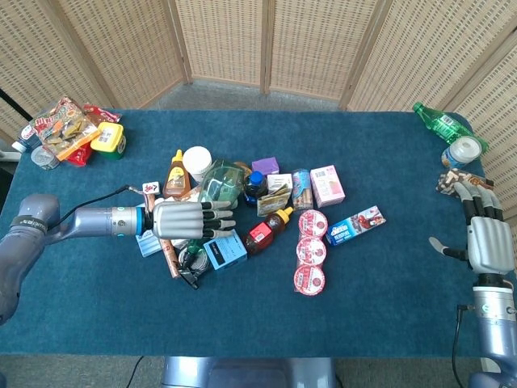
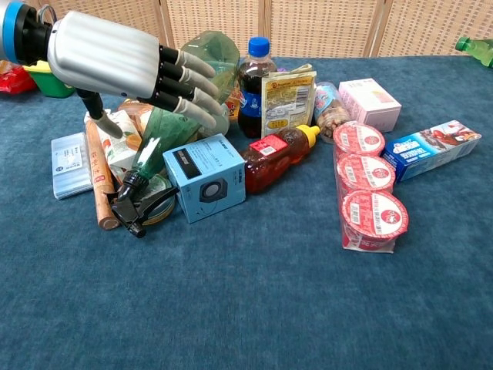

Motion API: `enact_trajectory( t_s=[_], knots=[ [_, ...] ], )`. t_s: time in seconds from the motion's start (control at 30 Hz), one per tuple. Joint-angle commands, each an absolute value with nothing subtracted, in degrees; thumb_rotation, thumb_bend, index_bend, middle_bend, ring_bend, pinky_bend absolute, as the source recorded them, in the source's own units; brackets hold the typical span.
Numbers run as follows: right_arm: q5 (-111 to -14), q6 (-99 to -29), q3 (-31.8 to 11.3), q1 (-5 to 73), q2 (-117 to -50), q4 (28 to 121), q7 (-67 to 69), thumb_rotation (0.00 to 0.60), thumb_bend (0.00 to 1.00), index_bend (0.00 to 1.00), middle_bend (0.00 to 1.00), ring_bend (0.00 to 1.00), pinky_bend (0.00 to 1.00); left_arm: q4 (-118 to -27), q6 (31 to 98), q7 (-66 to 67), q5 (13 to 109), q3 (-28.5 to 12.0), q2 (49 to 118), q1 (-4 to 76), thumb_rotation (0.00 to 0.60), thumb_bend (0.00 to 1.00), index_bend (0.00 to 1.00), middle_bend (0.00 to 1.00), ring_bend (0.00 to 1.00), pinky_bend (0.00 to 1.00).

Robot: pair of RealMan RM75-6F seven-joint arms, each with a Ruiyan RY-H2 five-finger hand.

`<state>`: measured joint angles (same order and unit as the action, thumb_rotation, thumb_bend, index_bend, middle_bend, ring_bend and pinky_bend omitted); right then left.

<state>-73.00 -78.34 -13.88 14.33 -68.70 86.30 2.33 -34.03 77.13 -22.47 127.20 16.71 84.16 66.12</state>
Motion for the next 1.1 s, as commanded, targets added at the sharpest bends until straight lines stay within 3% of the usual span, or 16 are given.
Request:
enact_trajectory(
  t_s=[0.03, 0.3, 0.37, 0.47, 0.53, 0.63, 0.73, 1.1],
  knots=[
    [-73.0, -78.3, -13.8, 14.4, -68.7, 86.3, 2.3, 0.600, 0.05, 0.08, 0.00, 0.00, 0.00, -33.9, 76.6, -22.2, 127.0, 17.6, 84.2, 66.2, 0.600, 0.06, 0.00, 0.00, 0.00, 0.00],
    [-73.0, -78.3, -13.9, 14.3, -68.7, 86.5, 2.6, 0.600, 0.05, 0.08, 0.00, 0.00, 0.00, -34.0, 75.4, -21.5, 125.7, 18.6, 84.9, 67.0, 0.600, 0.06, 0.01, 0.00, 0.00, 0.02],
    [-72.9, -78.2, -13.9, 14.3, -68.6, 86.4, 2.6, 0.600, 0.05, 0.08, 0.00, 0.00, 0.00, -34.2, 75.4, -21.2, 125.3, 18.6, 85.1, 67.3, 0.600, 0.07, 0.08, 0.00, 0.00, 0.07],
    [-73.0, -78.2, -13.9, 14.3, -68.6, 86.5, 2.9, 0.600, 0.05, 0.08, 0.00, 0.00, 0.00, -34.2, 76.2, -20.4, 124.9, 18.5, 85.5, 67.5, 0.600, 0.07, 0.24, 0.01, 0.02, 0.24],
    [-73.0, -78.2, -13.9, 14.3, -68.6, 86.5, 3.0, 0.600, 0.05, 0.08, 0.00, 0.00, 0.00, -34.1, 76.7, -19.9, 124.7, 18.5, 85.8, 67.5, 0.600, 0.07, 0.34, 0.08, 0.10, 0.32],
    [-73.0, -78.2, -13.9, 14.3, -68.5, 86.5, 3.1, 0.600, 0.05, 0.08, 0.00, 0.00, 0.00, -34.1, 77.5, -19.5, 124.2, 18.5, 86.0, 67.3, 0.600, 0.07, 0.47, 0.29, 0.27, 0.46],
    [-73.0, -78.2, -13.9, 14.3, -68.6, 86.4, 3.1, 0.600, 0.05, 0.08, 0.00, 0.00, 0.00, -34.1, 78.0, -19.3, 123.9, 18.6, 85.9, 67.3, 0.600, 0.08, 0.56, 0.39, 0.36, 0.55],
    [-73.0, -78.1, -13.9, 14.3, -68.7, 86.5, 2.6, 0.600, 0.05, 0.08, 0.00, 0.00, 0.00, -36.7, 83.4, -18.8, 120.9, 16.4, 83.3, 66.8, 0.600, 0.10, 0.57, 0.40, 0.37, 0.57]
  ],
)
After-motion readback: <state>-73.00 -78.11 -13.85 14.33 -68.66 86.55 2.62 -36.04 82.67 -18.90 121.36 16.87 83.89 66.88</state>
